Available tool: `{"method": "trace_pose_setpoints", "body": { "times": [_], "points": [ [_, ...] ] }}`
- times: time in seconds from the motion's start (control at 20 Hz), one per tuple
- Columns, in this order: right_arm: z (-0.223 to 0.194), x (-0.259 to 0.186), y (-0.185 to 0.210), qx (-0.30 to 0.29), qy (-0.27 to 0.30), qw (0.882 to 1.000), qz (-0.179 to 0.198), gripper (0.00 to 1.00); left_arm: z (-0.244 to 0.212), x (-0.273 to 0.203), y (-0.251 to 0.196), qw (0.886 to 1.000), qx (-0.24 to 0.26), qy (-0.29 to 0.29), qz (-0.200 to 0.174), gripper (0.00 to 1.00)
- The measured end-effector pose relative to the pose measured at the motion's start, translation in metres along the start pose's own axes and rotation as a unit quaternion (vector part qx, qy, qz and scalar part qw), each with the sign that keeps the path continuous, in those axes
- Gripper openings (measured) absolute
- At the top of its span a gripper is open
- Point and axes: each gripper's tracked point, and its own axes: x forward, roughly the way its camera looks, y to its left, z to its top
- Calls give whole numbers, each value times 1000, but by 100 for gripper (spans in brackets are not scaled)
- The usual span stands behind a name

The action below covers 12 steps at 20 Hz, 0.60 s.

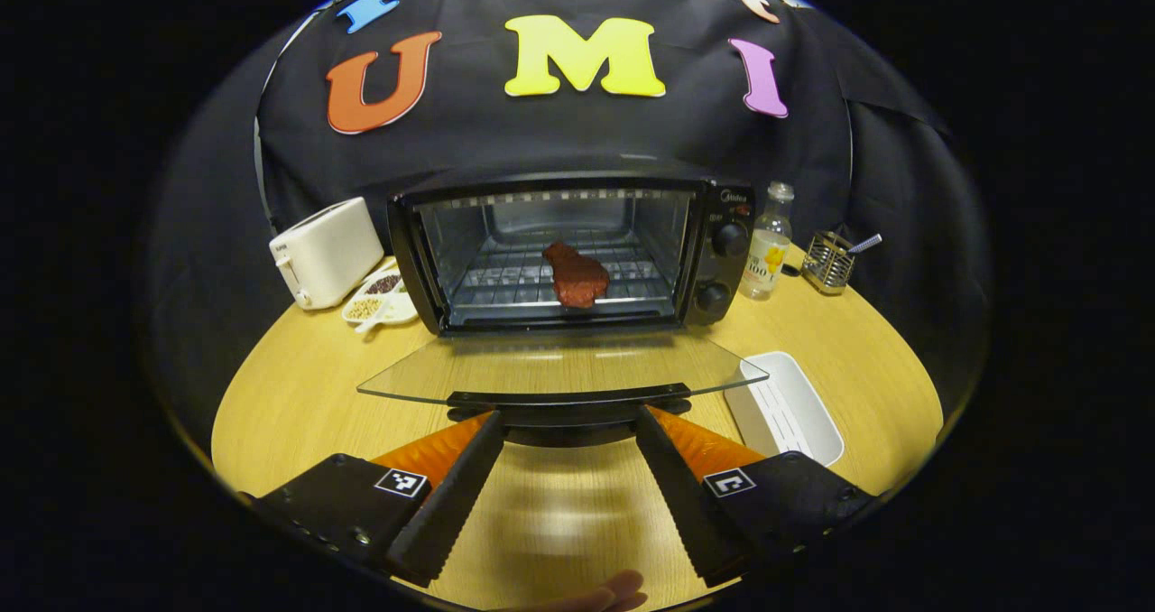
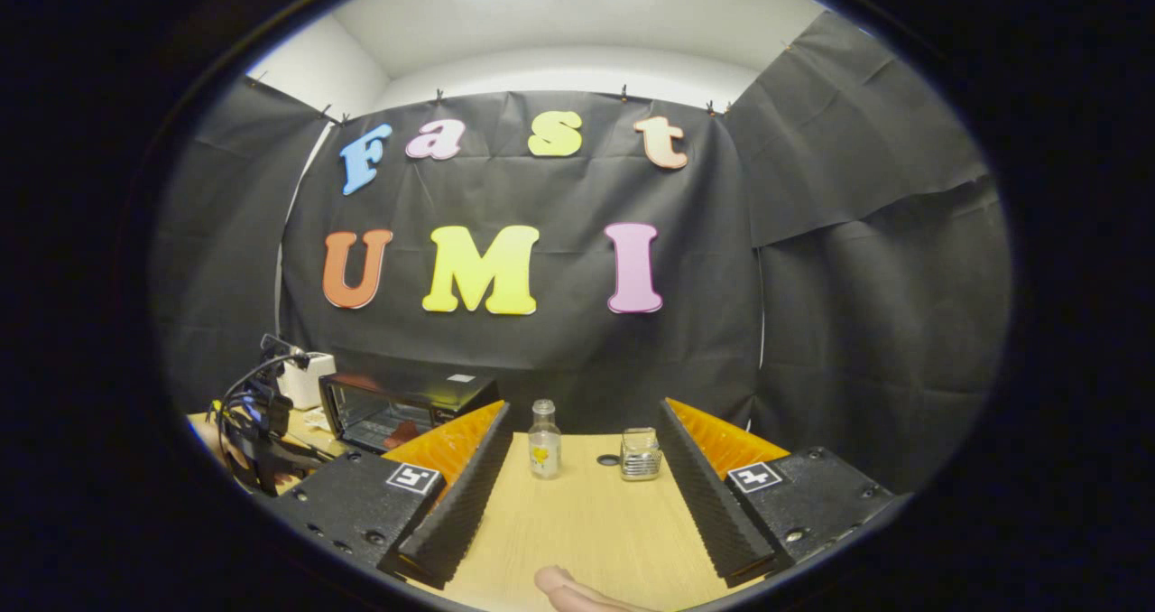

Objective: Open the electric oven with the left hand, put the food in, and close the electric oven.

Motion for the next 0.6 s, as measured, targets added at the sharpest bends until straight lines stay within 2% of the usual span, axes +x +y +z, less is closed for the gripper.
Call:
{"method": "trace_pose_setpoints", "body": {
  "times": [0.3,0.4,0.6],
  "points": [
    [1,-4,-7,-7,1,1000,-7,100,40,3,5,999,3,-35,-3,96],
    [0,-5,-9,-10,3,1000,-9,100,48,5,6,999,3,-40,-4,100],
    [0,-13,-14,-8,11,1000,-7,100,64,12,9,999,2,-49,-8,98]
  ]
}}
